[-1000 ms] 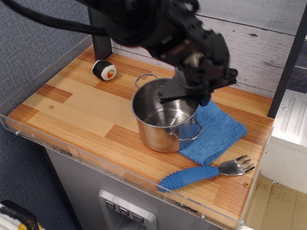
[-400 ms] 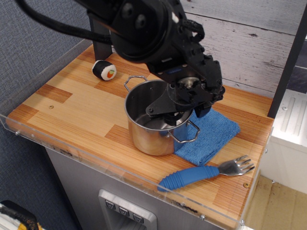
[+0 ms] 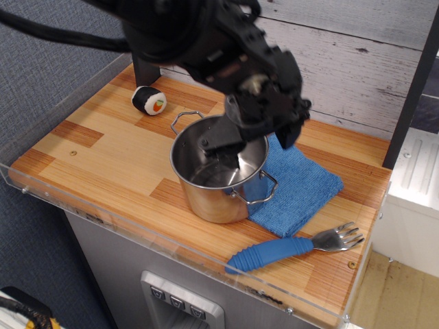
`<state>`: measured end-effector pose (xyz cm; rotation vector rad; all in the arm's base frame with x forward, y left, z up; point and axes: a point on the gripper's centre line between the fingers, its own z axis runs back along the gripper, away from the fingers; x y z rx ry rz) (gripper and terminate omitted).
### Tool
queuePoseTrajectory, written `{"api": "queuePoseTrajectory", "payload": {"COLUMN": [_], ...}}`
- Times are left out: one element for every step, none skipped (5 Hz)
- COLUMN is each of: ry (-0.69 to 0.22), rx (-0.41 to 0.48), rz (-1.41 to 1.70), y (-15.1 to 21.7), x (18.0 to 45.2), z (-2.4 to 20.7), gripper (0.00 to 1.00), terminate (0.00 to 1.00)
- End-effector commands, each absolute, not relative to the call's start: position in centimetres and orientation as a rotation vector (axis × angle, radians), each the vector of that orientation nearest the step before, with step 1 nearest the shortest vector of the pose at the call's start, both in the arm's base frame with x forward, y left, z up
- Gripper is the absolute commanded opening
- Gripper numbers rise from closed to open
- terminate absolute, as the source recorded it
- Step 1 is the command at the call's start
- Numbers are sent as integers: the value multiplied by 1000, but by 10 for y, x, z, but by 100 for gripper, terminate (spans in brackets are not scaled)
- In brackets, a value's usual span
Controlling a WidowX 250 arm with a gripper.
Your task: Put the pot on the bottom left hand corner of the napkin.
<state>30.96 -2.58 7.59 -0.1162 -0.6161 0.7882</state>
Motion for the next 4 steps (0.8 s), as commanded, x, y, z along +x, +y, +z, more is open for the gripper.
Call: {"api": "queuePoseTrajectory", "payload": {"ry": [-792, -882, -953, -971], "rx": [-192, -236, -272, -330], "rz": [795, 809, 838, 875], "y": [-14, -4, 7, 13], "x": [303, 299, 292, 286], "z": [148, 185, 215, 226], "gripper": [100, 100, 100, 100], "terminate": [0, 0, 0, 100]}}
